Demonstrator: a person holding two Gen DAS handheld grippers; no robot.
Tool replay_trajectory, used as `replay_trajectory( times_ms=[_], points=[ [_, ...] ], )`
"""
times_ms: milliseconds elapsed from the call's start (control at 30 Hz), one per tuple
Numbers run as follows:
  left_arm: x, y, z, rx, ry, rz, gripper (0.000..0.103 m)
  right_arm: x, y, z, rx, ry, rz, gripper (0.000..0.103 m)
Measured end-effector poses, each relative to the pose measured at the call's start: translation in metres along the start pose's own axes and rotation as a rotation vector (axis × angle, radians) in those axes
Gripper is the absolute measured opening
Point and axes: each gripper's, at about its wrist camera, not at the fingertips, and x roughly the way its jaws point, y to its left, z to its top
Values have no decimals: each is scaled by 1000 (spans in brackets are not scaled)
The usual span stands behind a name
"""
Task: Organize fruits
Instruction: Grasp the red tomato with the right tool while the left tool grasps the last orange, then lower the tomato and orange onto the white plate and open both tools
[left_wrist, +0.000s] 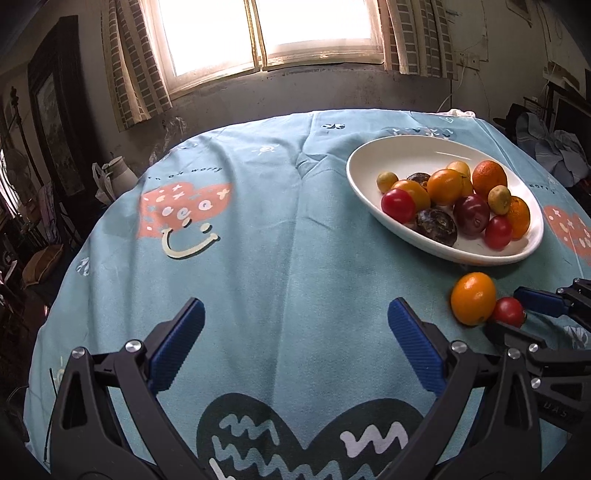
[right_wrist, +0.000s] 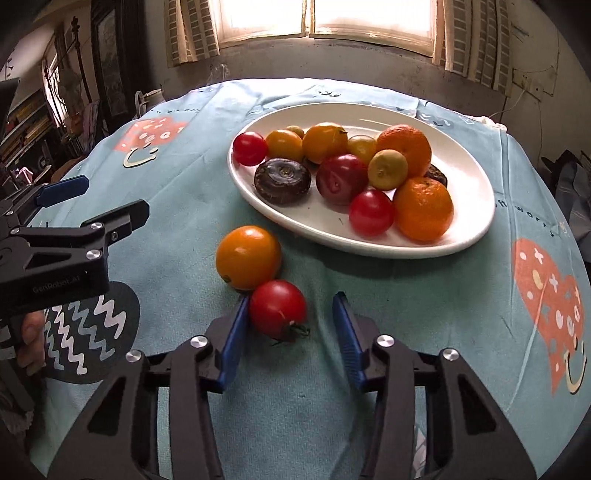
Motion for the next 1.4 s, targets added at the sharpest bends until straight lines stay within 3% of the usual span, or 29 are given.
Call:
replay_trajectory(
  times_ms=[133, 233, 367, 533, 567, 600, 667, 900, 1033, 1233, 1400],
  points=[
    [3, -12, -4, 40, 12, -41, 101, 5, -3, 4, -4, 6, 38, 29],
    [3, -29, -8, 82, 16, -109, 101, -7, -12, -5, 9, 7, 65, 29],
    [1, -62, -6, 161, 4, -207, 101, -39, -35, -16, 56, -57, 44, 29],
    [15, -96, 3, 200, 30, -238, 98, -52, -56, -20, 134, -95, 58, 29],
    [17, -99, 5, 195, 38, -272, 89, -52, -57, -20, 137, -98, 64, 29],
    [20, -101, 6, 189, 57, -332, 68, -53, -57, -20, 139, -99, 71, 29],
    [26, -106, 5, 177, 115, -423, 41, -54, -58, -20, 149, -105, 81, 29],
    [21, -97, 2, 161, 98, -435, 40, -66, -67, -20, 189, -146, 84, 29],
    [-5, -68, 12, 126, 36, -424, 40, -85, -77, -17, 230, -215, 91, 29],
    [-21, -37, 79, 88, -51, -289, 40, -107, -88, 31, 241, -293, 70, 29],
    [12, -43, 122, 50, -40, -263, 40, -82, -89, 79, 221, -298, 39, 29]
  ],
)
